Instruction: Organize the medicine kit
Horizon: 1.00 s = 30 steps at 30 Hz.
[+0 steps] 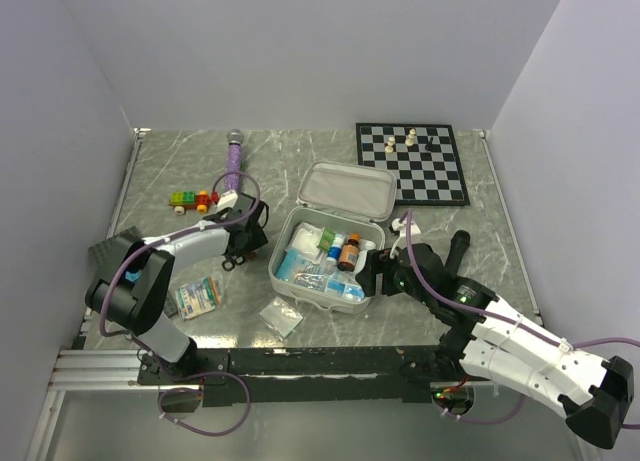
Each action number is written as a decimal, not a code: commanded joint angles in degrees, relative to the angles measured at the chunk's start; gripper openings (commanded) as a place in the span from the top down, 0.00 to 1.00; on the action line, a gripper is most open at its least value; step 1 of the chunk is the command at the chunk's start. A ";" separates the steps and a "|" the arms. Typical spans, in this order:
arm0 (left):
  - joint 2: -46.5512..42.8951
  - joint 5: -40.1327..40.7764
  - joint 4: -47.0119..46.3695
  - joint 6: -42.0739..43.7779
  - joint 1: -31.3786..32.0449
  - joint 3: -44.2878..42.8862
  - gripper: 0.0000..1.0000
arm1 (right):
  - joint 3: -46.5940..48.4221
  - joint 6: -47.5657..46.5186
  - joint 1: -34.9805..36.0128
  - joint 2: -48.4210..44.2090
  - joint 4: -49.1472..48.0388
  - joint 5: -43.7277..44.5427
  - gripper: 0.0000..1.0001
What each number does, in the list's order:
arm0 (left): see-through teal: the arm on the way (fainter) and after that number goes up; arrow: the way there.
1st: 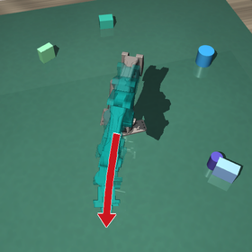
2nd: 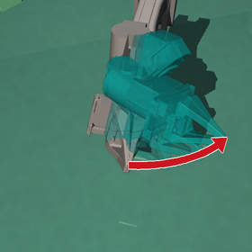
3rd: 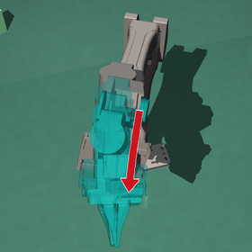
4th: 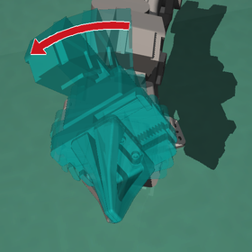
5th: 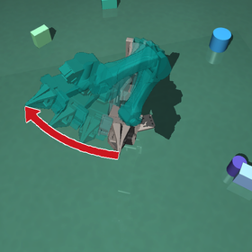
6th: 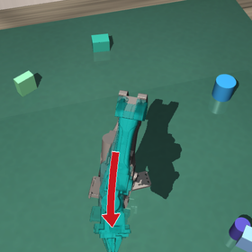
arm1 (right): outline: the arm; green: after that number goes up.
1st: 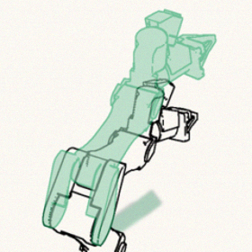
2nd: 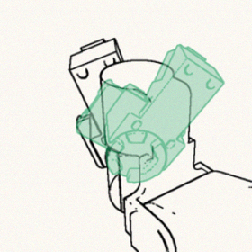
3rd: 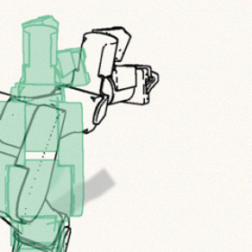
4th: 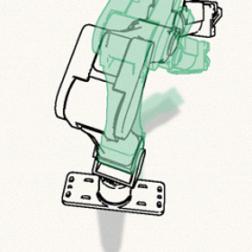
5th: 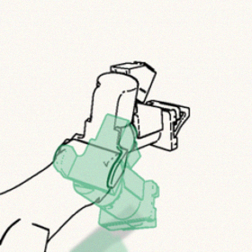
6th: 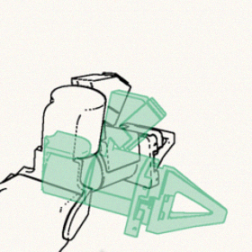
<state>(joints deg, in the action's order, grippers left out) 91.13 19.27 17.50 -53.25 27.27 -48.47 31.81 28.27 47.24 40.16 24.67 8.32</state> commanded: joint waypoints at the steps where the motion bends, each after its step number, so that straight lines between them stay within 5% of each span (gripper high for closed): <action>1: -2.98 1.74 2.98 -0.45 0.33 0.92 0.43 | 0.18 0.56 -0.13 -0.87 -1.11 0.56 0.18; 30: 4.84 4.90 10.89 3.24 2.97 -2.95 0.52 | -1.75 1.26 -0.05 -2.72 -1.29 0.65 0.18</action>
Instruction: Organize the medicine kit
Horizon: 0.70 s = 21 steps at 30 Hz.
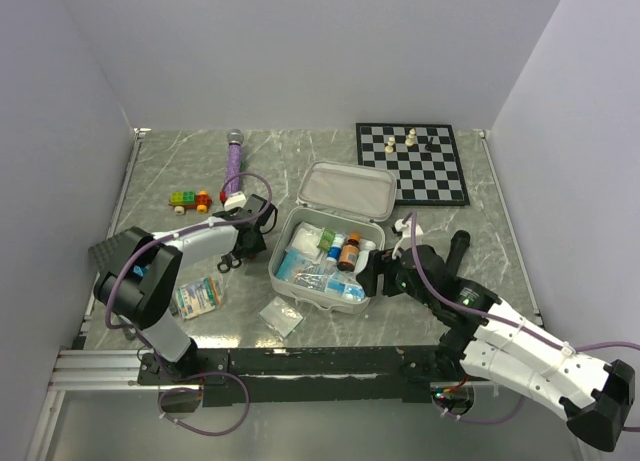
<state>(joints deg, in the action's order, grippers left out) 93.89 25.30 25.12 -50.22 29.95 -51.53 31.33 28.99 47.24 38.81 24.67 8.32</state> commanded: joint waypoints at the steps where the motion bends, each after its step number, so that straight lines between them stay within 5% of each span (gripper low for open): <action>1: 2.18 -1.13 3.26 0.21 0.37 0.11 0.53 | -1.36 0.45 -0.13 -1.45 -1.29 0.74 0.18; 8: 2.27 -1.57 3.26 -0.41 1.24 0.29 0.62 | -1.45 0.19 -0.13 -1.63 -1.20 0.91 0.18; 21: -3.53 0.01 5.37 -0.32 1.25 -0.85 0.97 | -0.75 0.19 -0.13 -1.72 -0.94 0.74 0.18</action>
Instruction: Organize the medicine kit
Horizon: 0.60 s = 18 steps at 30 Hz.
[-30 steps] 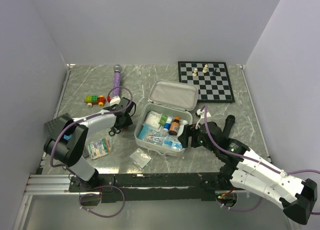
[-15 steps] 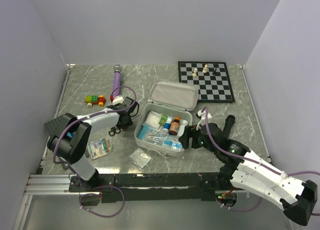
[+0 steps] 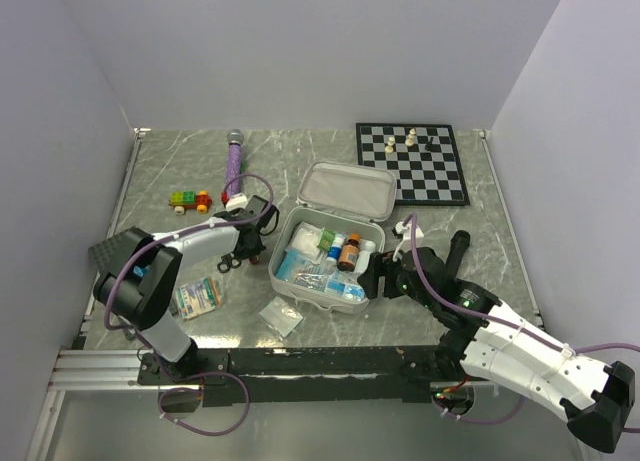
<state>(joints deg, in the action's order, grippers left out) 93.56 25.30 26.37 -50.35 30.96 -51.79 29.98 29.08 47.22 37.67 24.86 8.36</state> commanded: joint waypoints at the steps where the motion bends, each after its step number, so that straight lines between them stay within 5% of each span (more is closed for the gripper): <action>1: -4.08 0.27 4.48 0.07 0.33 -0.85 0.97 | 0.61 0.10 -0.03 -0.49 -1.13 0.69 0.18; 11: -6.11 -3.06 4.13 1.74 0.42 -0.16 0.65 | 0.61 0.63 -0.11 -0.05 -1.66 0.08 0.18; 18: -3.65 -3.85 3.25 2.97 1.73 -0.24 0.55 | 0.70 0.54 -0.11 0.30 -1.75 0.08 0.18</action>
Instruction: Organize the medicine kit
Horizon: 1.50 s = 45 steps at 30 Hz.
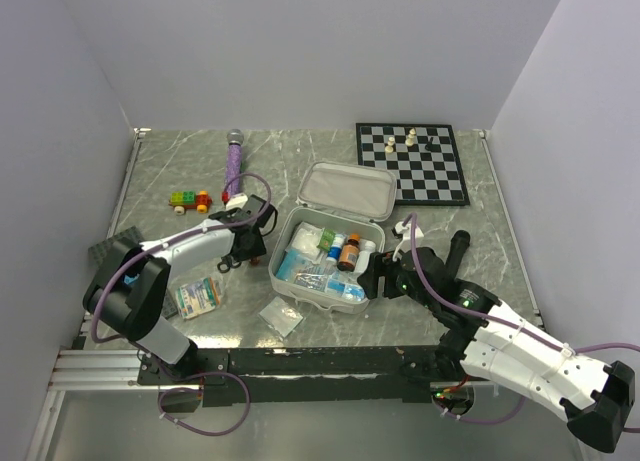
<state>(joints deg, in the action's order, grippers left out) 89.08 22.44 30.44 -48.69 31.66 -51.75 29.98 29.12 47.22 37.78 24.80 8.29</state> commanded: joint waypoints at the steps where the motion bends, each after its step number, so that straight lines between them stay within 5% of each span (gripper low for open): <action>1: 1.27 -0.73 -0.73 1.31 1.38 -0.46 0.54 | 0.61 0.49 -0.11 0.19 -1.68 0.06 0.18; 21: 6.11 0.77 -0.38 1.14 1.74 -1.52 0.55 | -0.09 0.32 -0.20 -0.07 -1.68 0.32 0.18; 34: 4.53 1.20 -0.55 0.88 1.74 -0.72 0.73 | 0.17 0.41 -0.11 -0.25 -1.42 0.32 0.18; 45: -4.25 7.00 6.21 1.23 1.21 -4.41 0.78 | 0.87 0.23 -0.03 -0.07 -1.24 0.32 0.18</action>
<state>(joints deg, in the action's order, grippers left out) 90.52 25.23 32.80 -47.68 33.28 -52.77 29.93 29.12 47.22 38.04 24.82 8.29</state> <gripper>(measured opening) 0.327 0.821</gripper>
